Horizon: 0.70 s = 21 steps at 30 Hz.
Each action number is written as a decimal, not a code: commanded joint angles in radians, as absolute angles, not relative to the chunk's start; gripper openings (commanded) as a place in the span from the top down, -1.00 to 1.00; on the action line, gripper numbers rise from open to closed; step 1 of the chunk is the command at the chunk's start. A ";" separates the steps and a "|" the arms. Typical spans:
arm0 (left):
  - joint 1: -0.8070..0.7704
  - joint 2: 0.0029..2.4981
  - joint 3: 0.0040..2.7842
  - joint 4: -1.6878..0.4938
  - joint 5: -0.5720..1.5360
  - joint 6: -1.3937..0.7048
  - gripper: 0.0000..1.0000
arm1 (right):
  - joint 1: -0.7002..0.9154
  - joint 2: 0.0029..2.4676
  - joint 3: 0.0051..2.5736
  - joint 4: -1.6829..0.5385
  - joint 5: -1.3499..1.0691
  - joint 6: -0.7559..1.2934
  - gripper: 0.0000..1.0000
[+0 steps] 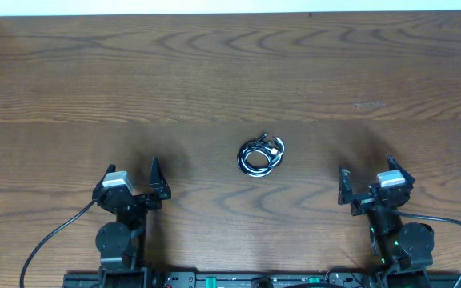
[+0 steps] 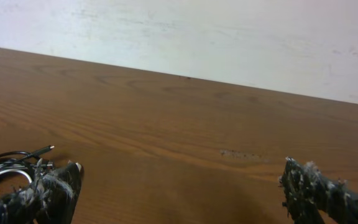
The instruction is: Untangle cables
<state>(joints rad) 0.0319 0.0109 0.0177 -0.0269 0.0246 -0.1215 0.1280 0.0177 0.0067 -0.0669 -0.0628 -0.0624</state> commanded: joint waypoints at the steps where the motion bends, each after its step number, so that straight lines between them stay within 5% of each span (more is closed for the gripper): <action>1: 0.036 0.004 0.005 -0.071 0.012 -0.102 -0.95 | 0.131 0.017 0.006 -0.071 -0.058 -0.065 -0.98; 21: 0.036 0.006 0.033 -0.076 0.012 -0.133 -0.95 | 0.131 0.018 0.006 -0.064 -0.051 -0.052 -0.98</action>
<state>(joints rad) 0.0319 0.0109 0.0265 -0.0410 0.0242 -0.1234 0.1280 0.0177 0.0067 -0.0643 -0.0624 -0.0620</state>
